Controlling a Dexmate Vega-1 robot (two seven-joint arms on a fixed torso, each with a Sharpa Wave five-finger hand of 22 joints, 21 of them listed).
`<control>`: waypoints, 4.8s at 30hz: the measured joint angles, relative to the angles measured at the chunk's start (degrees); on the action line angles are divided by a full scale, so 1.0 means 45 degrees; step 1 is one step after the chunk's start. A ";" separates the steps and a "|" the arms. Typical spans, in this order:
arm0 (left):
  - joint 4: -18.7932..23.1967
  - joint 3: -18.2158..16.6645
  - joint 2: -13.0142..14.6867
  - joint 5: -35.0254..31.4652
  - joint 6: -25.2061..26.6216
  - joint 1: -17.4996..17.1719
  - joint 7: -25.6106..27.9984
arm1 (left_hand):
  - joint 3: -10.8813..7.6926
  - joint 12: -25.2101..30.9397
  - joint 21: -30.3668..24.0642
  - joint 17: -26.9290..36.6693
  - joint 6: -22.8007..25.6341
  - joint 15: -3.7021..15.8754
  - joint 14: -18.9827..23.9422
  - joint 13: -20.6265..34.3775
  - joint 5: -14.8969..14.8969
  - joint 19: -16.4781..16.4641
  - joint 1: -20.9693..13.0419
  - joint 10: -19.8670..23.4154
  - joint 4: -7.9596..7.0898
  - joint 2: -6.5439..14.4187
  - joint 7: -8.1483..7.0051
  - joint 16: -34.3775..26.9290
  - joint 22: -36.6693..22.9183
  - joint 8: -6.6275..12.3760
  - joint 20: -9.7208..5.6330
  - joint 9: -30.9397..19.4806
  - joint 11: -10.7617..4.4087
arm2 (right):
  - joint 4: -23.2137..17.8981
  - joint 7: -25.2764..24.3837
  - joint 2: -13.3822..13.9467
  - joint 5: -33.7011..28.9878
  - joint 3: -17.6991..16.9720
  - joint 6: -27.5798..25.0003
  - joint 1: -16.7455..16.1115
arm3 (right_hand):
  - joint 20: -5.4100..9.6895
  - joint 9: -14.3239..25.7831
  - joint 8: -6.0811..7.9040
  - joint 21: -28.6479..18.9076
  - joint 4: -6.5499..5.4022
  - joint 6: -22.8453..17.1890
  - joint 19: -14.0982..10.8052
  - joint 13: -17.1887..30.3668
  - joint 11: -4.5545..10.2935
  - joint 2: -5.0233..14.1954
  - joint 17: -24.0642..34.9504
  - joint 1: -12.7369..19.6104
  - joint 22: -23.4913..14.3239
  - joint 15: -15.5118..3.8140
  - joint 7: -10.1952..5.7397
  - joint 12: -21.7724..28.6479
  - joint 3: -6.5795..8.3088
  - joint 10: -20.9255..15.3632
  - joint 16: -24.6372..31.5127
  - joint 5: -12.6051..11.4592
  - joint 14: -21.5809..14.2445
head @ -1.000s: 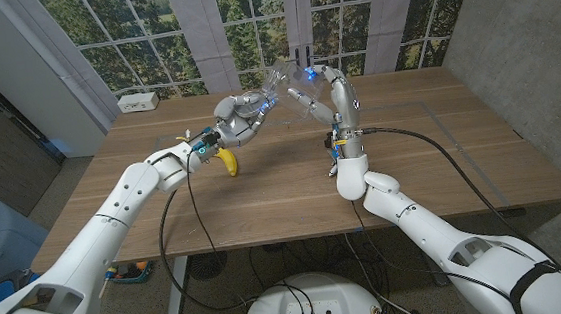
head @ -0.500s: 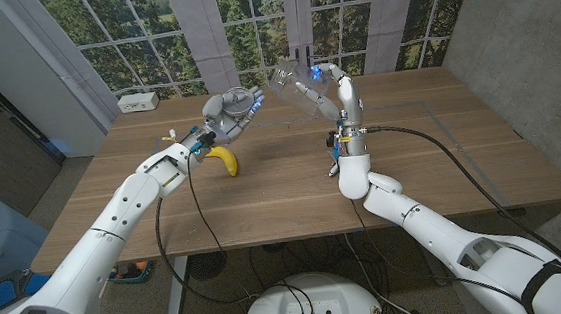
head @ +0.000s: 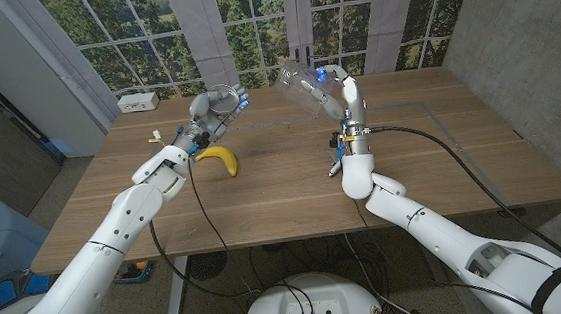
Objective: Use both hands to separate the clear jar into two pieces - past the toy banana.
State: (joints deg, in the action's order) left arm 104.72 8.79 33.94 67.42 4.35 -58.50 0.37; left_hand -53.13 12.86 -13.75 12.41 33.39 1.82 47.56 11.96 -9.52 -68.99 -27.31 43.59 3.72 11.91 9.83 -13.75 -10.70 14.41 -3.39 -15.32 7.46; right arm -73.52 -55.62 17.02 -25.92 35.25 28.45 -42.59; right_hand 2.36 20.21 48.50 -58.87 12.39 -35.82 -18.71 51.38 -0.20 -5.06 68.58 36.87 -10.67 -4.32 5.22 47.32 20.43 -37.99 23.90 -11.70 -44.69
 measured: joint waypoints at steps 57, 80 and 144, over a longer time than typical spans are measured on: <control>0.1939 0.1111 0.3297 -0.3828 0.7912 0.2072 0.8295 | -0.0338 0.0000 -0.0571 -0.0089 0.0683 0.0049 0.1180 -0.0040 -0.0051 -0.1286 -0.0287 0.0600 -0.0301 0.0053 0.0089 -0.0199 -0.0075 -0.0002 0.0178 -0.0295 -0.0305 | -0.1496 0.0538 0.1534 -0.1006 0.1111 -0.2996 0.0000 | 0.0000 0.0000 0.0000 -0.0220 0.0000 -0.0041 0.0000 0.0000 -0.0067 0.0000 0.0000 0.0000 0.0065 0.0030 0.0041 -0.0050 0.0000 -0.0068 0.0001 -0.0001 -0.0111; 0.2251 0.3041 0.4723 -0.4929 1.3506 0.4617 0.6320 | -0.0227 -0.0313 -0.0618 -0.0058 0.0687 0.0507 0.1472 -0.0053 -0.0051 -0.1358 -0.0218 -0.0080 -0.0579 -0.0016 0.0114 -0.0183 -0.0082 -0.0265 -0.0103 -0.0258 0.0116 | -0.1671 0.1269 0.1976 -0.2455 0.2018 -0.4653 0.0167 | 0.0000 0.0000 0.0000 -0.0219 0.0000 -0.0040 0.0000 0.0000 -0.0066 0.0000 -0.0035 0.0000 0.0065 0.0052 0.0040 -0.0002 0.0000 -0.0067 0.0001 0.0004 -0.0133; 0.4036 0.2887 0.5292 -0.9124 1.1819 0.3109 0.4785 | 0.2906 -0.0444 0.0986 -0.0508 -0.5354 -0.1545 -0.5528 -0.0289 -0.0001 0.6794 0.3218 -0.7212 0.1084 -0.2076 -0.0477 0.0849 0.0187 -0.0890 0.3579 0.0980 -0.0115 | -0.0295 0.3474 0.1847 -0.3159 0.3855 -0.8020 0.1390 | -0.0023 -0.0001 -0.0283 -0.0575 0.0001 0.0085 -0.0253 -0.2471 0.0177 -0.0752 -0.0596 0.0754 0.0082 -0.0115 -0.0089 -0.1744 0.0001 -0.0557 -0.0589 0.0131 0.0051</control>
State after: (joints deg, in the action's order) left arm 122.88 21.78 57.76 26.36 57.54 -44.51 21.90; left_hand -40.05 10.87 -9.32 10.12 9.30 -5.13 22.68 10.66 -9.52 -38.42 -12.83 11.14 8.60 2.57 7.68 -9.93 -9.86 10.41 12.72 -10.91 6.95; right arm -74.85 -39.98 25.33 -40.14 52.60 -7.63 -36.33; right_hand 2.25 20.20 47.23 -61.46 12.40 -35.43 -19.85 40.26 0.59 -8.45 65.90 40.26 -10.31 -4.84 4.82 39.47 20.44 -40.50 21.25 -11.11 -44.46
